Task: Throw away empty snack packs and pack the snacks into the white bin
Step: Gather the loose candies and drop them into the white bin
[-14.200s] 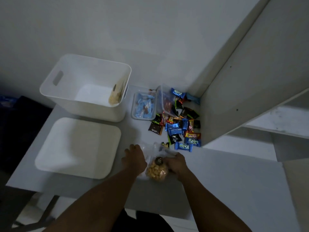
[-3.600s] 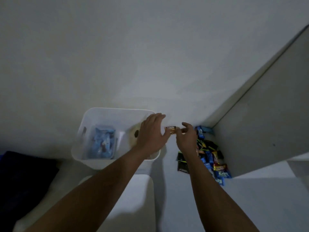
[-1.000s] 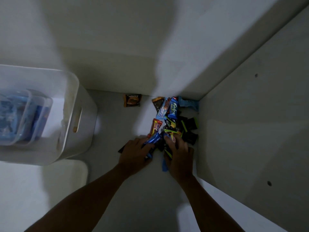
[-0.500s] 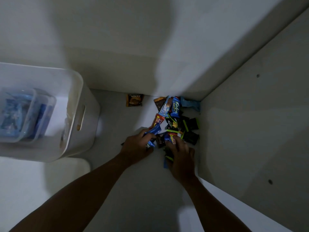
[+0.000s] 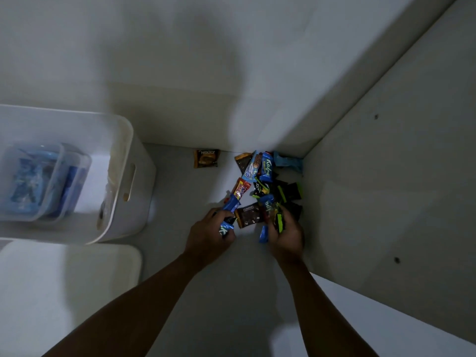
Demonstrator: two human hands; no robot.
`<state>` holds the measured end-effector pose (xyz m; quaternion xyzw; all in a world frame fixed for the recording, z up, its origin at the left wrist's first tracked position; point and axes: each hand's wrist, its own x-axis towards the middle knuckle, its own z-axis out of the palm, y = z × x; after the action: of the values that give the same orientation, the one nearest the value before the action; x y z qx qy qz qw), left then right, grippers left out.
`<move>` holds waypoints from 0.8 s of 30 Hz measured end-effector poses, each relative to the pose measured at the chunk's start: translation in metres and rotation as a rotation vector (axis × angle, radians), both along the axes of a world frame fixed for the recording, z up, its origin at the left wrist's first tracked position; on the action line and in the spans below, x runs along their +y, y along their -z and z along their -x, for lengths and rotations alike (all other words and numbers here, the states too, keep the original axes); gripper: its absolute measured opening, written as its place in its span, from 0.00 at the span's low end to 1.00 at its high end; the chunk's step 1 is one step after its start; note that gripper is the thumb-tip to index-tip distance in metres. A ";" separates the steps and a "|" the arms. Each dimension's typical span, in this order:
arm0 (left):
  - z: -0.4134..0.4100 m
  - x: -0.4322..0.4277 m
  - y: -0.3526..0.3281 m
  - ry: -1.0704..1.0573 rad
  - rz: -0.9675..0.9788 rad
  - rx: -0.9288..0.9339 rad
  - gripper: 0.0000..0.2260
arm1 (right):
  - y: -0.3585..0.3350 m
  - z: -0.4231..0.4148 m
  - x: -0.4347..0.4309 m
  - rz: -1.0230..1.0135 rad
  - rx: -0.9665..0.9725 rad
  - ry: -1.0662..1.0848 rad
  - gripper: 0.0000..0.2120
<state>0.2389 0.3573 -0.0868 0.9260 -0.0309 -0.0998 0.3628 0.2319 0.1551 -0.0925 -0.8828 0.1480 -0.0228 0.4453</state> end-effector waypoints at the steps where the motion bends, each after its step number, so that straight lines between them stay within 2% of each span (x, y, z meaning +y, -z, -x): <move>1: 0.003 -0.001 -0.004 -0.022 0.028 -0.010 0.15 | -0.005 0.002 0.001 -0.020 -0.020 0.028 0.23; 5: 0.010 -0.004 -0.022 -0.083 0.102 -0.064 0.16 | -0.021 0.005 0.004 -0.054 -0.012 0.143 0.18; 10: 0.018 -0.001 -0.054 -0.188 0.214 -0.114 0.17 | -0.053 0.003 0.028 -0.196 -0.128 0.346 0.11; 16: 0.026 0.010 -0.109 -0.313 0.351 -0.301 0.14 | -0.096 0.000 0.072 -0.443 -0.159 0.581 0.14; 18: 0.024 0.023 -0.136 -0.357 0.406 -0.383 0.13 | -0.120 -0.008 0.098 -0.511 -0.199 0.548 0.11; 22: 0.008 0.070 -0.188 -0.526 0.436 -0.567 0.12 | -0.169 -0.034 0.161 -0.572 -0.274 0.400 0.20; 24: -0.003 0.103 -0.206 -0.595 0.446 -0.668 0.11 | -0.193 -0.047 0.197 -0.588 -0.309 0.321 0.16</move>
<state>0.2422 0.4606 0.1193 0.7758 0.0994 0.3192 0.5351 0.2787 0.3518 0.1005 -0.6688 0.2158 -0.1819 0.6878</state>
